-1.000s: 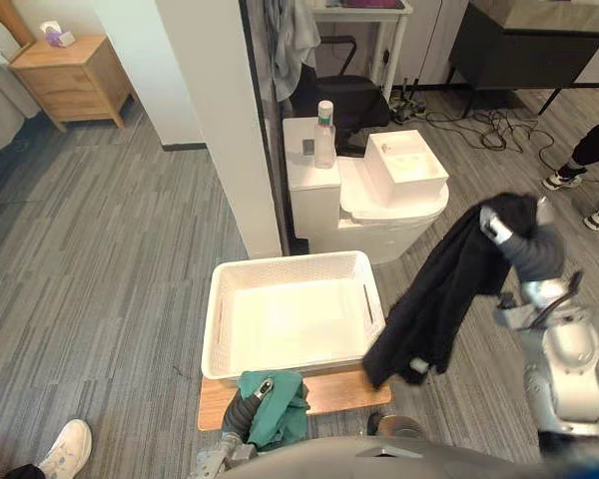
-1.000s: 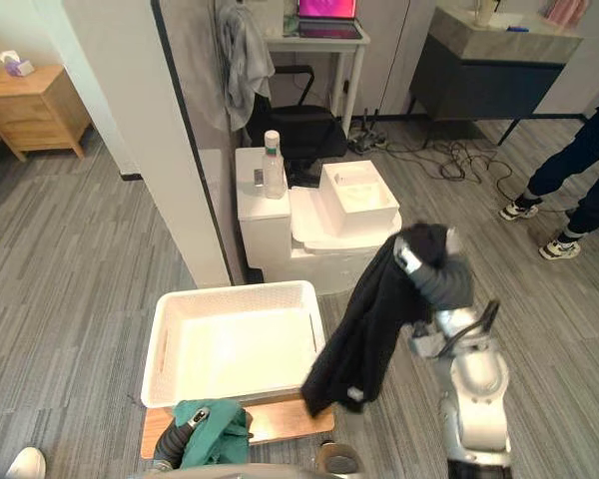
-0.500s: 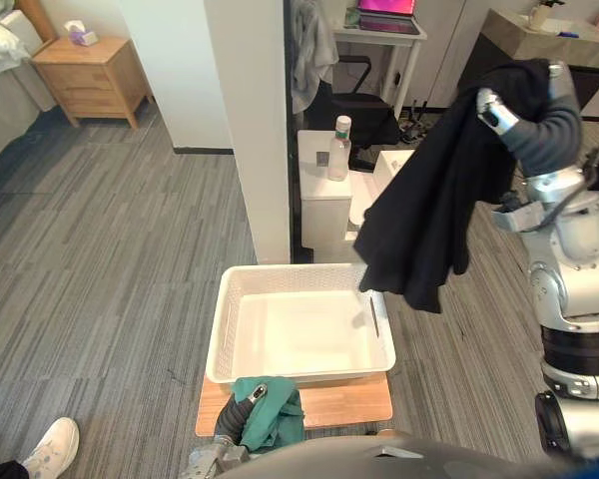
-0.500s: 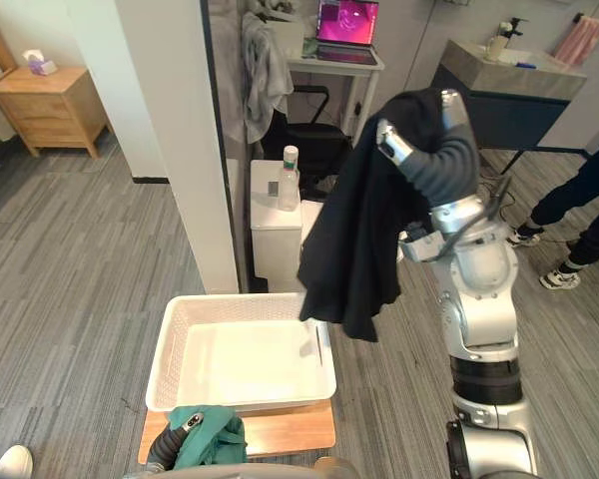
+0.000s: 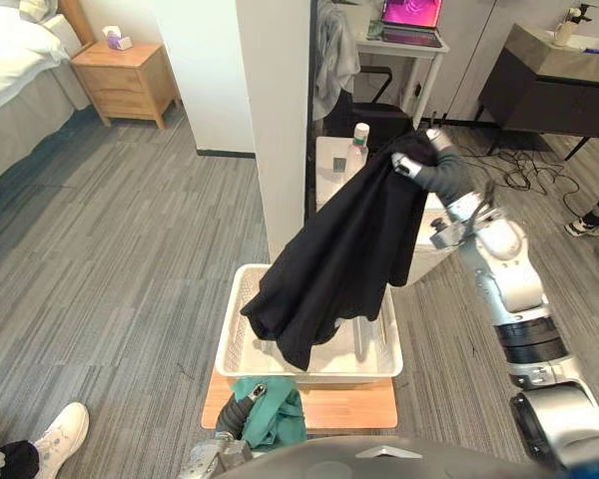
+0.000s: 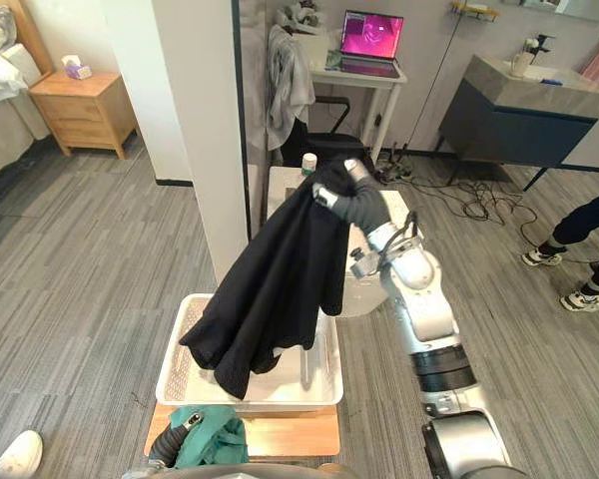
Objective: Tidy the bed and pick cloth on bed and put in laundry
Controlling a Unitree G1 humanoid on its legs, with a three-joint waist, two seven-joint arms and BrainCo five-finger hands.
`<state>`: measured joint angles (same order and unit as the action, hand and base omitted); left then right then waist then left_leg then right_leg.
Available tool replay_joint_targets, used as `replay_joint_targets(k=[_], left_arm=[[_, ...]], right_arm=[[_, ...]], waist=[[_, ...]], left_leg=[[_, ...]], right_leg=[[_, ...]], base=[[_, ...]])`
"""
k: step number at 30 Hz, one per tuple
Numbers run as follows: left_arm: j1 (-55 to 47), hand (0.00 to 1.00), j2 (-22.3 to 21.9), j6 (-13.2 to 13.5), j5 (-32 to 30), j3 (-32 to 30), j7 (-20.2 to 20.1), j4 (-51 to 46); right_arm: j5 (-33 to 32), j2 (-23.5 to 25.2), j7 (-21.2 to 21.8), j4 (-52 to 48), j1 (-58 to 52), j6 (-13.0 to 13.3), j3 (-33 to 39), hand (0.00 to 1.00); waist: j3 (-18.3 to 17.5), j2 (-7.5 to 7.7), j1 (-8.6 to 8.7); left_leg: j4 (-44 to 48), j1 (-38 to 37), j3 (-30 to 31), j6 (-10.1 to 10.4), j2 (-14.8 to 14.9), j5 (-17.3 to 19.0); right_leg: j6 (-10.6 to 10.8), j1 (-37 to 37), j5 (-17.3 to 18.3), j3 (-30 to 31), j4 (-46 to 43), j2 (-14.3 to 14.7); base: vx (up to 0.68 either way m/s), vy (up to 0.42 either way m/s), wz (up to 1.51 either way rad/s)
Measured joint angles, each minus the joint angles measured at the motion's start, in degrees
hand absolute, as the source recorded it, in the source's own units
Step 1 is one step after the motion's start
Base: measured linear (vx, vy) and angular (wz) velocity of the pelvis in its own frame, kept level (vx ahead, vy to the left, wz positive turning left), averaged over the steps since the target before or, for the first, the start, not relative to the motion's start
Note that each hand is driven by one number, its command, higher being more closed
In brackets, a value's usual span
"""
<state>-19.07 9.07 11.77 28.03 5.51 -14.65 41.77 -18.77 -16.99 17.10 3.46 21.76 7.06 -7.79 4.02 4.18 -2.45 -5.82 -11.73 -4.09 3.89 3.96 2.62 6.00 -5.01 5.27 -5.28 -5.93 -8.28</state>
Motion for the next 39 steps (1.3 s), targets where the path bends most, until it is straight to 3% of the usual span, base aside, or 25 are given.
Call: replay_joint_targets(k=[6,10,14,19,20,25,31,35,39], left_arm=[[0.0,1.0,0.15,-0.4,0.02,-0.73,1.48,-2.44],[1.36,1.0,0.13,-0.32,0.03,-1.82,2.58,-3.23],[2.19,1.0,0.04,0.4,0.07,-2.38,3.56,-4.6],[2.58,1.0,-0.35,2.63,0.08,-2.64,4.07,-4.59],[2.59,1.0,-0.54,3.13,0.09,-3.16,4.93,-4.6],[2.67,1.0,-1.41,5.71,1.63,-5.19,6.36,-4.6],[4.07,1.0,-2.06,6.89,2.95,-8.11,6.52,-7.23],[4.12,1.0,-2.36,6.79,2.97,-10.48,8.24,-7.33],[3.77,1.0,-3.37,4.7,3.77,-13.47,10.84,-7.24]], right_arm=[[3.74,5.21,-4.31,9.0,-1.31,-1.17,-3.0,1.0],[11.5,5.52,-8.79,12.19,-1.35,1.52,-4.1,1.0],[13.97,5.89,-11.82,14.58,-1.36,2.79,-4.08,1.0],[15.78,8.3,-14.98,18.5,-1.54,5.26,-3.22,1.0],[15.84,8.86,-15.09,19.0,-1.94,5.61,-3.13,0.0],[20.42,10.38,-15.1,20.52,-5.49,7.56,-6.02,0.0],[36.46,11.36,-19.92,26.87,-10.57,7.55,-11.92,0.0],[38.22,11.4,-22.13,27.5,-11.81,7.55,-13.63,0.0],[38.16,11.23,-24.59,29.1,-13.2,7.55,-13.58,0.0]], waist=[[2.48,-0.49,-0.49],[6.16,-0.54,-0.89],[8.71,-0.6,-1.88],[10.75,-1.39,-1.71],[11.16,-1.53,-1.73],[12.43,-2.23,-1.76],[12.72,-2.71,-1.86],[12.66,-2.81,-1.88],[12.48,-2.47,-2.74]], left_leg=[[-0.07,1.73,0.64,-0.01,-0.04,-0.8],[-0.05,5.5,-0.17,-0.29,-0.05,-1.27],[0.2,7.21,-0.17,-0.46,-0.68,-2.27],[1.83,8.84,-2.89,-0.64,-2.1,-2.46],[2.19,8.9,-3.86,-0.64,-2.3,-2.46],[2.99,8.76,-4.71,-0.67,-2.24,-2.38],[2.87,8.67,-4.77,-1.16,-2.13,-1.93],[2.55,8.43,-4.69,-1.29,-2.2,-2.26],[0.4,6.92,-4.42,-1.39,-2.37,-3.18]], right_leg=[[0.04,1.1,-0.02,-1.15,0.03,-0.27],[0.17,4.25,-1.01,-1.78,-0.02,-0.81],[0.37,5.77,-1.33,-1.92,-0.13,-1.52],[0.76,6.84,-1.56,-1.82,-0.69,-3.11],[0.76,6.82,-1.56,-1.78,-1.02,-3.4],[0.76,6.89,-1.54,-1.61,-2.07,-3.52],[1.36,6.77,-0.09,-1.77,-2.06,-3.63],[1.29,6.51,0.4,-1.97,-2.02,-3.43],[1.57,5.28,0.15,-2.49,-0.85,-3.37]], base=[[-0.06,-0.027,0.08],[-0.06,-0.01,0.12],[0.02,0.025,0.05],[0.05,0.063,0.09],[0.05,0.054,0.04],[0.01,0.008,0.01],[-0.05,-0.015,0.0],[-0.06,-0.017,0.03],[0.01,0.005,0.04]])
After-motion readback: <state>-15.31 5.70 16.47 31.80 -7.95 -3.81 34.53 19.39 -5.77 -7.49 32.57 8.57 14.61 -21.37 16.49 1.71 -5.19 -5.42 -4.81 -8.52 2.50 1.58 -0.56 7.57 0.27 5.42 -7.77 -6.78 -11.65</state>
